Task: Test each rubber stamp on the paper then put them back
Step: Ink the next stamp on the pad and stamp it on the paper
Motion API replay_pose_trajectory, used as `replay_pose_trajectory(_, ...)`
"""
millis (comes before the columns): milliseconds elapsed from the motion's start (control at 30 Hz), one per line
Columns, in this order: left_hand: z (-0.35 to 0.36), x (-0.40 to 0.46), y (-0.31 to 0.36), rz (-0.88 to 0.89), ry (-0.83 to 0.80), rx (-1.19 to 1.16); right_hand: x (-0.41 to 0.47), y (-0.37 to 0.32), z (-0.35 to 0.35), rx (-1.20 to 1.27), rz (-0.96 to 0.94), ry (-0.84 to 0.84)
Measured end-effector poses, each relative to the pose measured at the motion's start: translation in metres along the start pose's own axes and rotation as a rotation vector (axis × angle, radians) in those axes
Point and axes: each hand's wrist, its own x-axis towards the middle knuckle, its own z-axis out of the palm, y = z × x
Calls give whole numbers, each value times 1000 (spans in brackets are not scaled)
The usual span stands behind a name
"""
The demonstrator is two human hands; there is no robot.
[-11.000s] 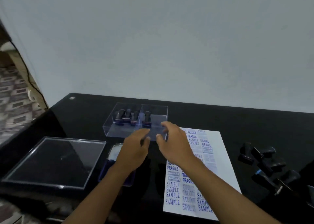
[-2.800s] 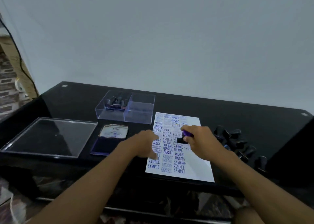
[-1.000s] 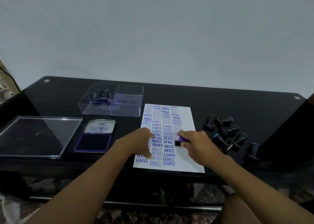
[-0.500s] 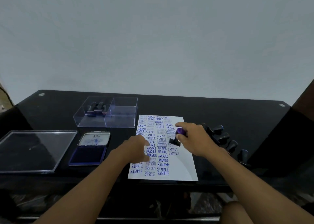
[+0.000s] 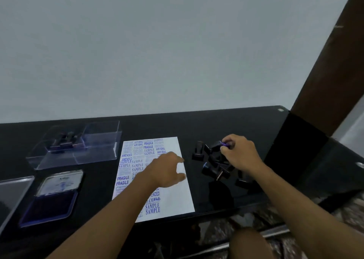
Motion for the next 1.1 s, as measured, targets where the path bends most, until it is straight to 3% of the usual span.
replay_pose_trajectory(333,6,79,87,218,-10,-19,51,74,-17,40,282,59)
replay_pose_trajectory(600,29,124,110,241,-56,22,76,109,6,21,401,24)
replay_pose_trajectory(833,37,127,102,245,-26,43,74,103,12,-85,338,22)
replay_pose_trajectory(1100,10,97,60,199,35,3,58,16,25,-203,89,16)
